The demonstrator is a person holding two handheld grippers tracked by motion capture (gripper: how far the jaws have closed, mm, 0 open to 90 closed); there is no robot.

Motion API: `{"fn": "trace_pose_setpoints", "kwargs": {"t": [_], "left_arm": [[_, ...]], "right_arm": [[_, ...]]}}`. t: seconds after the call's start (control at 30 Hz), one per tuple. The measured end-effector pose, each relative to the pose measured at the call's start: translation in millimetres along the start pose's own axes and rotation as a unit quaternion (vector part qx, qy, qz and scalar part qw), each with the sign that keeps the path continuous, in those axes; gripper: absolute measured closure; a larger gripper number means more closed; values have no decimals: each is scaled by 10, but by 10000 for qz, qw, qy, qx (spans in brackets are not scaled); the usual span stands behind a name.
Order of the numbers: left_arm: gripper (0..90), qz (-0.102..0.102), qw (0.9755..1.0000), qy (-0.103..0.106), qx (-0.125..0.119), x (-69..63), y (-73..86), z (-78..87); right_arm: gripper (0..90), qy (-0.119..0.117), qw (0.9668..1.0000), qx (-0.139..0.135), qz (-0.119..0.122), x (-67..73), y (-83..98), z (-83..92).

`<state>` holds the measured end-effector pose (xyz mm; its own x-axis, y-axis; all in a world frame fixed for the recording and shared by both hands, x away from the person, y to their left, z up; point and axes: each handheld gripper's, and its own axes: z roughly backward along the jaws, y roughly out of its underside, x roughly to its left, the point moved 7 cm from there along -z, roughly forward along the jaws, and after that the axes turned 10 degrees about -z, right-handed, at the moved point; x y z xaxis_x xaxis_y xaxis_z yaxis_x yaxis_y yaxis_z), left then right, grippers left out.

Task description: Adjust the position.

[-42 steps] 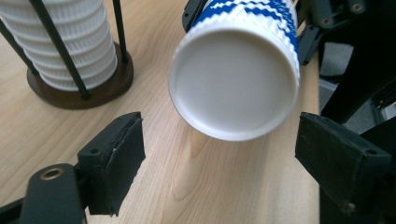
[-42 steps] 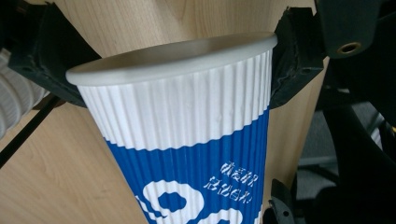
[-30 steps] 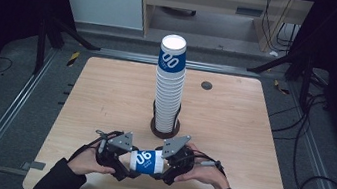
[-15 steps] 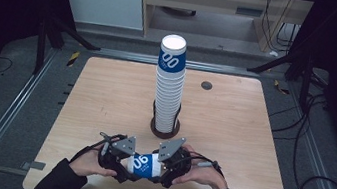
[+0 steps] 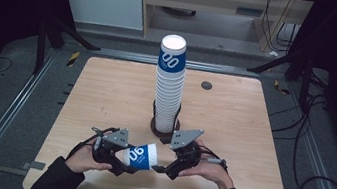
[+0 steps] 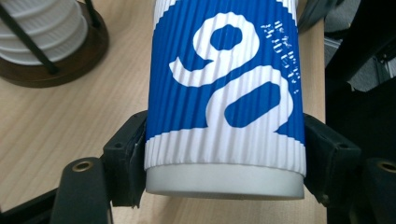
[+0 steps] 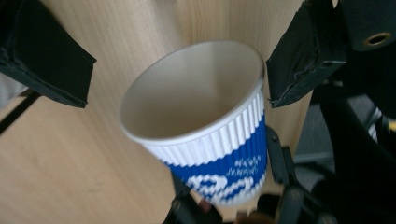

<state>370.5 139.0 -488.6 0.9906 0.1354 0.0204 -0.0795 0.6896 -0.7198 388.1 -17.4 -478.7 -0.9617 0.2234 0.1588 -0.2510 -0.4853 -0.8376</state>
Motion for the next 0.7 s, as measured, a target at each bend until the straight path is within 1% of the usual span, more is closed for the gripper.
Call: {"fn": "trace_pose_setpoints", "kwargs": {"t": [0.03,0.07,0.1,0.13,0.23,0.27,0.3,0.33,0.4,0.43,0.47,0.53,0.7], "left_arm": [[269,25,10000,-28,-63,14,0,18],[269,25,10000,-28,-63,14,0,18],[269,69,9997,-88,-218,43,-6,61],[269,86,9995,-111,-294,56,-10,85],[269,132,9983,-204,-530,85,-33,147],[269,132,9983,-204,-530,85,-33,147],[269,128,9974,-245,-664,92,-51,182],[269,124,9969,-258,-728,92,-61,196],[269,112,9966,-274,-769,93,-69,211],[269,81,9960,-261,-846,87,-84,225],[269,81,9960,-261,-846,87,-84,225],[270,27,9957,-208,-903,62,-107,221],[270,-65,9957,-131,-910,12,-147,165]], "right_arm": [[73,31,9999,-119,-50,-15,-25,41],[73,31,9999,-119,-50,-15,-25,41],[71,64,9995,-286,-136,-44,-56,116],[71,85,9992,-358,-171,-57,-65,148],[72,120,9982,-516,-280,-91,-76,222],[72,120,9982,-516,-280,-91,-76,222],[72,86,9973,-636,-360,-103,-86,251],[72,68,9969,-682,-389,-104,-90,263],[72,29,9962,-753,-447,-105,-100,271],[72,2,9960,-774,-457,-100,-104,268],[72,2,9960,-774,-457,-100,-104,268],[72,-93,9955,-810,-480,-74,-111,245],[71,-313,9944,-874,-501,-14,-131,187]]}}
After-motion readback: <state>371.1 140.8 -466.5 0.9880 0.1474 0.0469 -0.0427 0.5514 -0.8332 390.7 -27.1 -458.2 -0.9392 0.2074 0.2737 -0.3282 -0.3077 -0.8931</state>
